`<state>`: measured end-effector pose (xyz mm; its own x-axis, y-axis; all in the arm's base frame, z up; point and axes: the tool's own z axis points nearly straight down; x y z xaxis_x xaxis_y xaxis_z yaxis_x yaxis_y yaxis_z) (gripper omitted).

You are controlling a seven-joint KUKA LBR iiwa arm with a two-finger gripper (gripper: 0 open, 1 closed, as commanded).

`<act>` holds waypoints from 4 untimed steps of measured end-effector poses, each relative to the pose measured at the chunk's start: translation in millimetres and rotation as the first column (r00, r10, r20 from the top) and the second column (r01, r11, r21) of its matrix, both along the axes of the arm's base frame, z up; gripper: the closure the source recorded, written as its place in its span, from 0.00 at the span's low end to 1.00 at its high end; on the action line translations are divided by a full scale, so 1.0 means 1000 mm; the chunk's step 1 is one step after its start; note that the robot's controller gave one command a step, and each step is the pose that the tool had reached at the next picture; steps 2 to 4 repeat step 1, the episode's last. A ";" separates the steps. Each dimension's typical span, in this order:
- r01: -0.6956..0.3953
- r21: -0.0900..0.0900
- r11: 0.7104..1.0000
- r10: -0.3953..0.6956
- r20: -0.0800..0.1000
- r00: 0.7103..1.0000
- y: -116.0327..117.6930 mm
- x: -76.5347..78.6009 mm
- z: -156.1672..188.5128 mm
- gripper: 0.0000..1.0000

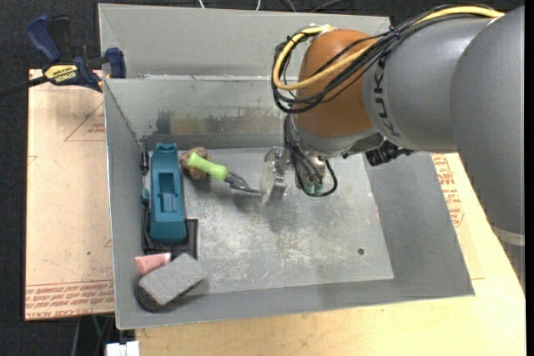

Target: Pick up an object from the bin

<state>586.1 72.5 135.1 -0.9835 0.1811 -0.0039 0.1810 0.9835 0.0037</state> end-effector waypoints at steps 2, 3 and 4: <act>-0.038 -0.001 0.999 0.038 0.001 0.999 -0.014 -0.009 0.053 1.00; -0.038 -0.001 0.999 0.038 0.001 0.999 -0.014 -0.009 0.053 1.00; -0.038 -0.001 0.999 0.038 0.001 0.999 -0.014 -0.009 0.053 1.00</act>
Offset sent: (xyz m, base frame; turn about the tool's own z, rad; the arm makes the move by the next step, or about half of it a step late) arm -0.0068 0.0209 0.2785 -0.2376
